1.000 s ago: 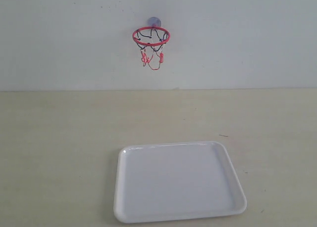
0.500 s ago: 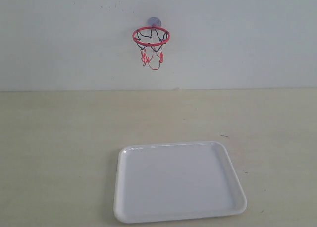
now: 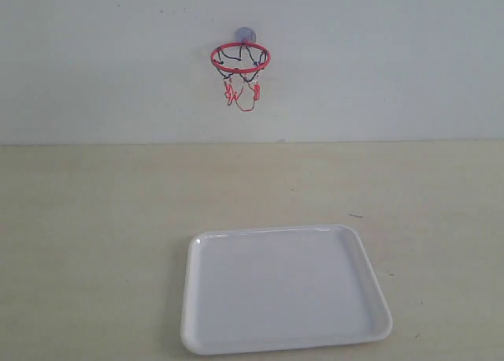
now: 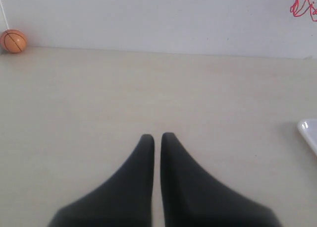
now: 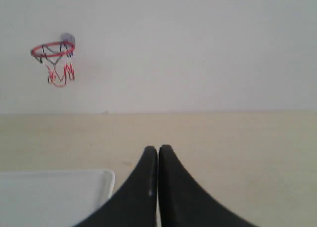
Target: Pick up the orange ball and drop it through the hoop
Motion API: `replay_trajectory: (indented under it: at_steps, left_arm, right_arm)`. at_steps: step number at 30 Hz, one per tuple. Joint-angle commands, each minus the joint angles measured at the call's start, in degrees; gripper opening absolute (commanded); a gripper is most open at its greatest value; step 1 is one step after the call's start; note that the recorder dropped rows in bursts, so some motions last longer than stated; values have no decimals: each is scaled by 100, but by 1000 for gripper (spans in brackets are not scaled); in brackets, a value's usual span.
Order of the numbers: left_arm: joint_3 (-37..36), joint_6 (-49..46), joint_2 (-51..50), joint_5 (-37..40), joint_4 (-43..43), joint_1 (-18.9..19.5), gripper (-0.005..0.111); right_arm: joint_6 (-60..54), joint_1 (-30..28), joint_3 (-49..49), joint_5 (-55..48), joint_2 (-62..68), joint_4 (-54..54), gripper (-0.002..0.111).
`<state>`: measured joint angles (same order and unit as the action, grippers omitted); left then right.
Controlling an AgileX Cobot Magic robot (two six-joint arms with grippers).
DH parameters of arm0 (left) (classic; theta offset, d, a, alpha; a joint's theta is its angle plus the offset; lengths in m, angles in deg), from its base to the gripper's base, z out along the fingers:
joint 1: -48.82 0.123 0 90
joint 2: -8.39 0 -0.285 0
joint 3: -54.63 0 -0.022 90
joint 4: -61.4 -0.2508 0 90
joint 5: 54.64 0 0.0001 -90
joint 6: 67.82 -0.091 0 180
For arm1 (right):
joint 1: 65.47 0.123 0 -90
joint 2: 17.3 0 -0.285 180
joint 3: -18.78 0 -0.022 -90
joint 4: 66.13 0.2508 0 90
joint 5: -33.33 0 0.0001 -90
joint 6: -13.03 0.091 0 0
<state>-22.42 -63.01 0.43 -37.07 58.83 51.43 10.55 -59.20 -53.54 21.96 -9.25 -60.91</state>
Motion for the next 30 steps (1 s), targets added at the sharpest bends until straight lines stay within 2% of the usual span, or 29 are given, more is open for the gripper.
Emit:
replay_trajectory:
  at_steps: [1, 3, 7, 11, 30]
  left_arm:
    - [-17, 3, 17, 1, 40, 13, 4]
    - [-17, 3, 17, 1, 40, 13, 4]
    - [-17, 3, 17, 1, 40, 13, 4]
    - [-17, 3, 17, 1, 40, 13, 4]
    - [-17, 3, 17, 1, 40, 13, 4]
  right_arm:
    - [41, 21, -490, -219, -26, -83, 0]
    - [41, 21, -490, -733, -26, -314, 0]
    - [71, 21, -490, -712, -26, -522, 0]
    - [248, -230, -490, -712, -26, -732, 0]
    - [369, -234, -490, -725, -26, -732, 0]
